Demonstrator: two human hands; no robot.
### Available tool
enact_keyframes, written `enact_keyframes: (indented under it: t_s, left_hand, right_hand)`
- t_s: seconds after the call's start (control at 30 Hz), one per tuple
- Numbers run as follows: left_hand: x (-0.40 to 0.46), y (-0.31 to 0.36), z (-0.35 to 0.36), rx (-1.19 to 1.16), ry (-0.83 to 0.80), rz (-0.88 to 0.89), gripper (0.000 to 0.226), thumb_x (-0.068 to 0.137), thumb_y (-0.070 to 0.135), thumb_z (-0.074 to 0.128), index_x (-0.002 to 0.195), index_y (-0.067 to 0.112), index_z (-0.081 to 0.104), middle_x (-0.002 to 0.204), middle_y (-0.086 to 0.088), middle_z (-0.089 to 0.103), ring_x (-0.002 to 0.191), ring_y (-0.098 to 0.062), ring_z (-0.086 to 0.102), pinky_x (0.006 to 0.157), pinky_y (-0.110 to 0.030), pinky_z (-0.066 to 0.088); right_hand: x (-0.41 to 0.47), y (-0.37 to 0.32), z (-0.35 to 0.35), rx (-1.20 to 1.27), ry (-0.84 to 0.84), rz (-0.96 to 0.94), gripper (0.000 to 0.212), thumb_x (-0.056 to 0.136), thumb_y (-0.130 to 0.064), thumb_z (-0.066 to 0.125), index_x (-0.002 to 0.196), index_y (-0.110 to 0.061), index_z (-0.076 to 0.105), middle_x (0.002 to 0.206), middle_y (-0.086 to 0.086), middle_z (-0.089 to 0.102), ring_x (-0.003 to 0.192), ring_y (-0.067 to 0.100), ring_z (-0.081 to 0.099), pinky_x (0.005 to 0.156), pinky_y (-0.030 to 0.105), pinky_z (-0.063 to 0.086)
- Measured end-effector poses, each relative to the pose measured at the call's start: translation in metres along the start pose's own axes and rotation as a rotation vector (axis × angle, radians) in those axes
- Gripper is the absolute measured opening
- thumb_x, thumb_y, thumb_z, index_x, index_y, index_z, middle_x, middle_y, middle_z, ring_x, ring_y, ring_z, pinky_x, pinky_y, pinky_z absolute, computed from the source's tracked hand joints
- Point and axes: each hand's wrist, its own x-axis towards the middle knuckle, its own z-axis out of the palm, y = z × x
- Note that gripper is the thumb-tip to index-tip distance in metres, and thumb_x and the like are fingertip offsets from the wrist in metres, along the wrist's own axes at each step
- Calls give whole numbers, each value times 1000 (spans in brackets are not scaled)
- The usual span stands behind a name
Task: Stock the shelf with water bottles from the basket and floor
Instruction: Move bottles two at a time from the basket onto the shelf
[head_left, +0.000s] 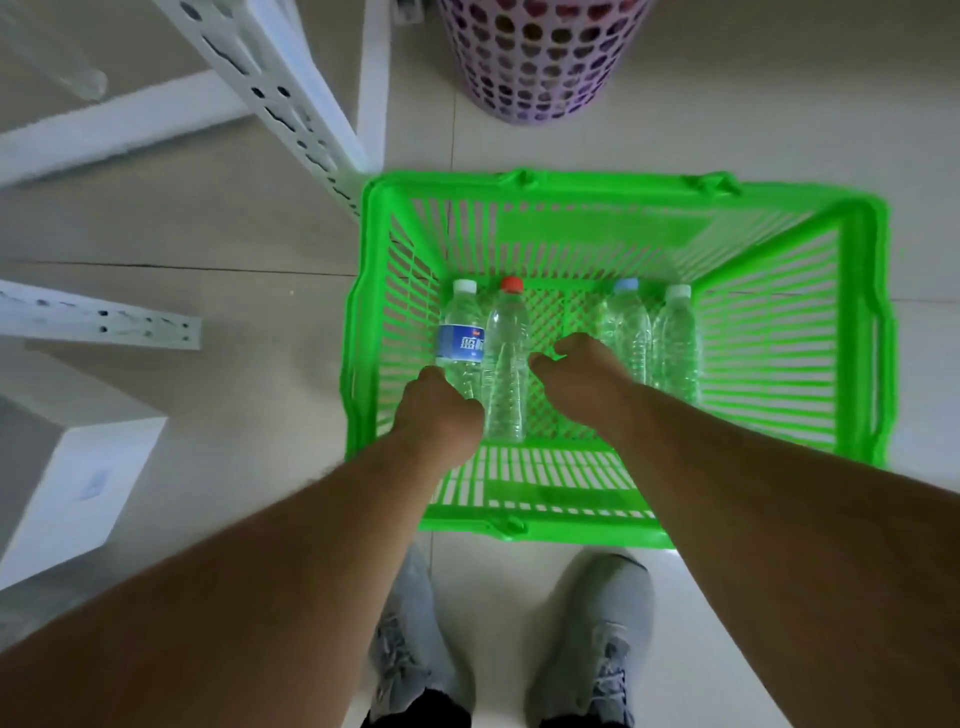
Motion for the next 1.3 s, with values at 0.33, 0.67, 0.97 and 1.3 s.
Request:
enact_keyframes:
  t_s: [0.33, 0.67, 0.97, 1.3]
  left_hand:
    - [62, 2, 50, 87, 67, -65, 40, 87, 15, 54, 126, 6, 49, 126, -16, 55, 113, -35, 59, 94, -41, 52]
    - [72, 7, 63, -92, 142, -62, 53, 91, 23, 66, 136, 6, 45, 136, -17, 51, 119, -33, 56, 93, -33, 45]
    - [86, 1, 69, -163, -61, -130, 62, 84, 40, 73, 132, 7, 51, 73, 2, 52, 55, -6, 44, 47, -21, 35]
    - [10, 14, 12, -363, -63, -6, 44, 82, 30, 77, 117, 10, 58, 77, 2, 53, 59, -6, 41, 52, -20, 34]
  right_hand:
    - [90, 1, 34, -17, 20, 26, 54, 89, -53, 57, 120, -8, 58, 85, 3, 60, 64, 15, 54, 50, 22, 33]
    - [103, 4, 21, 84, 148, 24, 55, 91, -47, 52, 130, -9, 51, 110, 7, 64, 88, 25, 61, 67, 28, 44]
    - [113, 15, 23, 107, 43, 48, 57, 81, -60, 70, 105, -11, 54, 77, 2, 55, 66, 16, 57, 51, 23, 38]
    - [27, 9, -32, 174, 192, -172, 46, 80, -56, 74, 109, -21, 64, 85, -7, 62, 65, 4, 54, 49, 17, 35]
